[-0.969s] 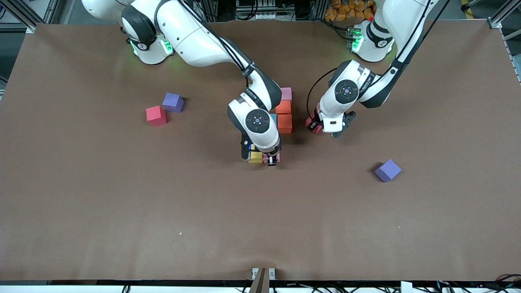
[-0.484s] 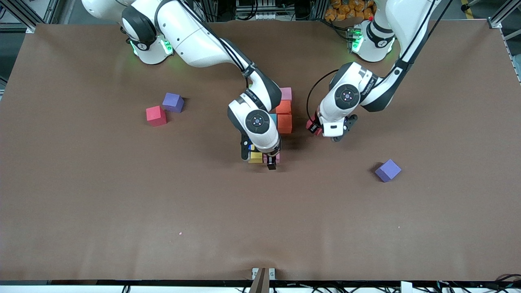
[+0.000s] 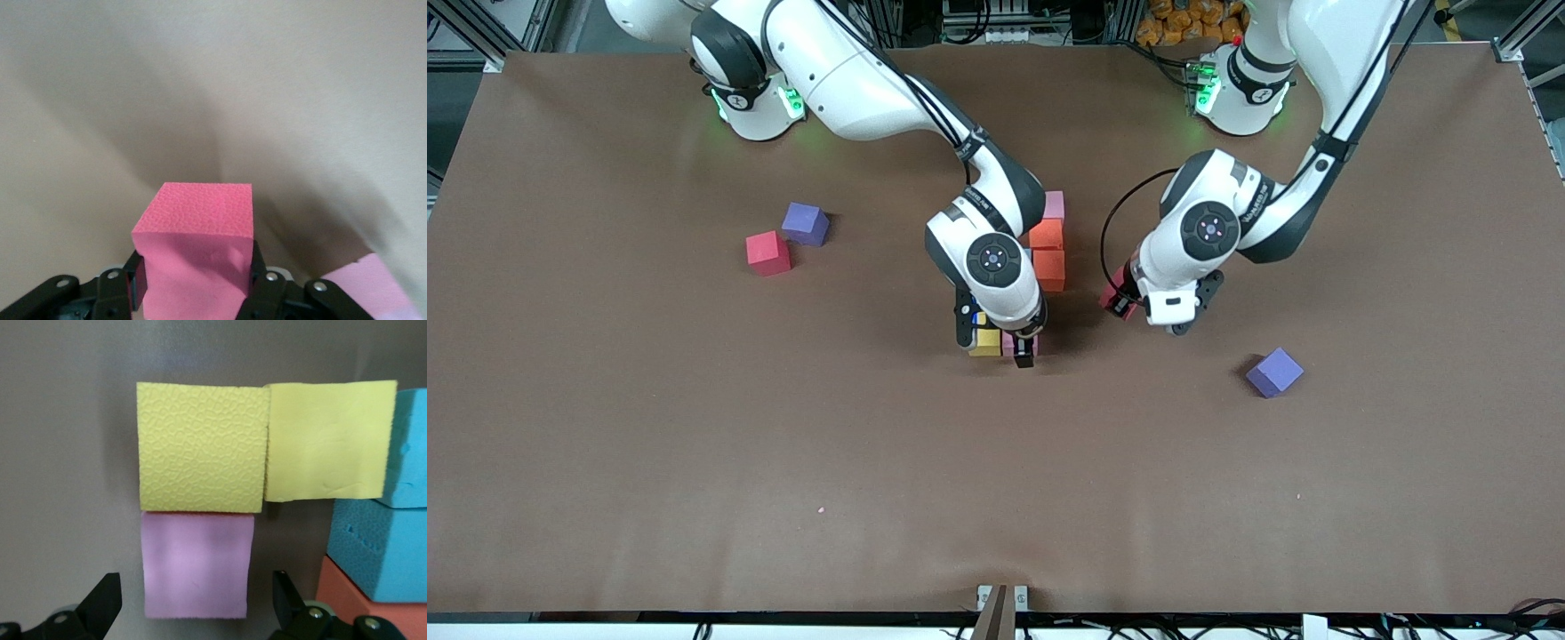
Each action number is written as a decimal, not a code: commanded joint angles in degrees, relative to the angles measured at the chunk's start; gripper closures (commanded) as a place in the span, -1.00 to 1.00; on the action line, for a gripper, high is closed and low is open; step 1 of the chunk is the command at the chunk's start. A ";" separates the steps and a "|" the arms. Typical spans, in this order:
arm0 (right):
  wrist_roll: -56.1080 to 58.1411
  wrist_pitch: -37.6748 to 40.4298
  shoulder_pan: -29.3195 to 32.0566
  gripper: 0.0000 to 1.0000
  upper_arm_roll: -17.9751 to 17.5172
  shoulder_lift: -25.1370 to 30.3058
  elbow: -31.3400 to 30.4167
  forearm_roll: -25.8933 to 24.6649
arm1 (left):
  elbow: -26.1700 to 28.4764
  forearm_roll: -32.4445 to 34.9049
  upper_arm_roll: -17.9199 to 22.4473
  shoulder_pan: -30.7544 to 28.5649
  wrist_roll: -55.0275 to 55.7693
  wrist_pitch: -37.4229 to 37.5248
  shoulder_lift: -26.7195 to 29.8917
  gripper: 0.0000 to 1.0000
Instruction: Form number 2 with 11 blocks
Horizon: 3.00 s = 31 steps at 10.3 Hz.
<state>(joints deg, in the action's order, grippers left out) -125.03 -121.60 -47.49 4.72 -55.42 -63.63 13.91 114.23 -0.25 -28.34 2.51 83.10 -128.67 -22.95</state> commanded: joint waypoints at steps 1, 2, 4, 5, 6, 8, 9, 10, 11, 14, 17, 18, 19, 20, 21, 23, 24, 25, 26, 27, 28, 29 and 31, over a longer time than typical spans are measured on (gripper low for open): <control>3.54 5.04 -0.05 -1.00 0.55 2.33 -0.35 -1.59 | -6.72 -2.12 -0.40 0.56 2.33 3.51 -3.93 -0.06; 6.78 6.80 0.21 -1.00 0.55 3.55 -0.35 -3.25 | -7.26 -2.73 -0.40 1.00 3.46 3.52 -4.81 -0.06; 15.91 9.61 1.26 -1.00 0.73 5.49 -1.49 -4.76 | -9.54 -2.92 -0.40 1.97 7.32 3.52 -6.48 -0.06; 20.30 10.93 2.48 -1.00 1.86 6.37 -1.58 -4.68 | -9.64 -2.92 -0.66 2.67 10.04 3.52 -6.58 -0.07; 23.65 12.25 4.23 -1.00 2.22 7.25 -1.58 -4.68 | -9.64 -2.92 -0.67 3.28 12.59 3.52 -6.58 -0.07; 30.68 15.94 8.80 -1.00 2.22 9.44 -1.67 -4.59 | -9.72 -3.09 -0.58 2.77 15.86 2.64 -7.45 -0.07; 33.68 16.57 10.65 -1.00 2.22 10.58 -2.11 -4.59 | -9.64 -4.92 -0.58 2.33 16.39 0.55 -7.63 -0.07; 37.45 16.40 12.84 -1.00 2.22 12.86 -4.11 -4.59 | -9.64 -7.98 -0.41 2.41 17.44 -1.21 -8.07 -0.07; 41.58 16.48 15.48 -1.00 2.22 15.32 -6.22 -4.42 | -9.72 -8.10 -0.32 3.11 19.71 -2.36 -8.51 -0.07; 56.86 16.57 23.56 -1.00 2.22 26.55 -17.63 -4.24 | -9.72 -6.96 -0.23 3.81 28.50 -8.68 -10.97 -0.06; 73.55 19.81 32.96 -1.00 2.22 33.43 -23.11 -4.24 | -9.81 -0.31 3.79 8.10 34.64 -8.88 -12.11 -0.06; 79.53 20.52 35.95 -1.00 2.22 35.36 -24.60 -4.24 | -11.47 1.63 5.03 10.04 37.72 -8.88 -12.99 -0.06; 84.63 20.53 37.98 -1.00 2.31 37.99 -27.57 -4.50 | -13.92 2.00 5.31 10.84 39.41 -8.88 -14.47 -0.06; 89.21 20.09 39.74 -1.00 2.31 40.80 -31.25 -4.76 | -14.38 2.01 5.31 11.46 40.47 -8.88 -15.01 -0.06; 92.91 19.74 40.72 -1.00 2.40 43.00 -34.07 -5.90 | -14.38 2.01 5.31 11.64 40.56 -8.88 -15.02 -0.06; 95.49 18.08 39.42 -1.00 2.14 47.49 -39.87 -10.90 | -14.38 3.05 6.18 12.51 43.19 -8.96 -15.10 -0.05; 97.41 16.41 37.23 -1.00 2.14 50.03 -43.56 -13.09 | -14.38 3.23 6.54 12.78 43.64 -8.96 -15.10 -0.05; 98.82 14.22 35.99 -1.00 2.05 52.58 -47.34 -14.94 | -14.38 3.24 6.54 12.96 43.73 -8.96 -15.37 -0.05; 101.71 12.20 35.37 -1.00 2.05 54.61 -50.25 -15.57 | -14.47 3.32 6.63 13.04 43.82 -9.14 -15.46 -0.05; 105.74 10.96 35.28 -1.00 2.05 55.93 -51.67 -15.84 | -14.38 3.50 6.71 13.04 43.82 -9.75 -15.54 -0.05; 109.43 11.12 35.28 -1.00 2.05 56.56 -51.51 -15.84 | -14.47 3.50 6.72 13.13 43.90 -9.75 -15.54 -0.05; 111.38 11.56 35.28 -1.00 2.05 57.00 -51.07 -15.93 | -14.47 3.59 6.72 13.13 43.82 -9.84 -15.89 -0.05; 112.19 16.28 35.28 -1.00 2.05 57.00 -47.40 -15.93 | -15.61 3.68 6.89 14.01 43.90 -9.84 -16.68 -0.05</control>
<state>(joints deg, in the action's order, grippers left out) -14.20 -108.18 -12.58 7.06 0.09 -112.41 -1.10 100.47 1.28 -22.09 15.24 124.93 -138.17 -38.30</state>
